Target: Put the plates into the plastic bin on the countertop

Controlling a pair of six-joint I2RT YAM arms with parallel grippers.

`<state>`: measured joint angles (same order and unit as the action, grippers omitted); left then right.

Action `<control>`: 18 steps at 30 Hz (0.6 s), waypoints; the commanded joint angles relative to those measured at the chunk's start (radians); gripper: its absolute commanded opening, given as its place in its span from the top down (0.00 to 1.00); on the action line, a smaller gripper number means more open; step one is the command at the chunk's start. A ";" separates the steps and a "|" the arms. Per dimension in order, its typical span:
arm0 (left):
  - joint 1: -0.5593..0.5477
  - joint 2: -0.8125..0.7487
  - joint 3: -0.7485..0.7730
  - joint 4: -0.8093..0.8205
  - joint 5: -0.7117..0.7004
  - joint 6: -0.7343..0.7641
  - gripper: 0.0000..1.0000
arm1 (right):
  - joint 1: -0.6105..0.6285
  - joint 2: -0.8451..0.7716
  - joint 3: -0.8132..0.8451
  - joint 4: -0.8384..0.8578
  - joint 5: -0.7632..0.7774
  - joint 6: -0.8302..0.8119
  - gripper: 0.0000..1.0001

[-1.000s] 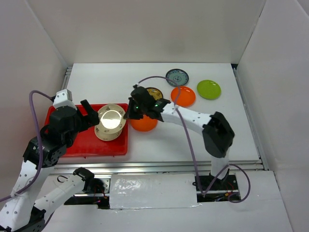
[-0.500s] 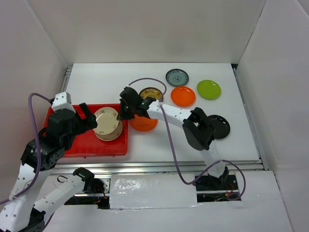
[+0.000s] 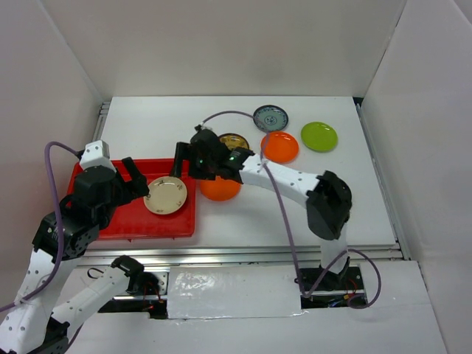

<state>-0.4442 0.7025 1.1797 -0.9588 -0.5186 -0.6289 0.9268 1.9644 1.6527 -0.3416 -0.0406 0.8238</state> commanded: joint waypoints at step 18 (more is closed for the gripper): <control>-0.002 0.054 -0.074 0.100 0.051 0.063 0.01 | -0.339 -0.311 -0.677 0.245 -0.067 -0.081 0.04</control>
<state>-0.4442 0.7448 1.1221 -0.9112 -0.4747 -0.5900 0.5991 1.6287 0.9668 -0.2756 0.0010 0.7757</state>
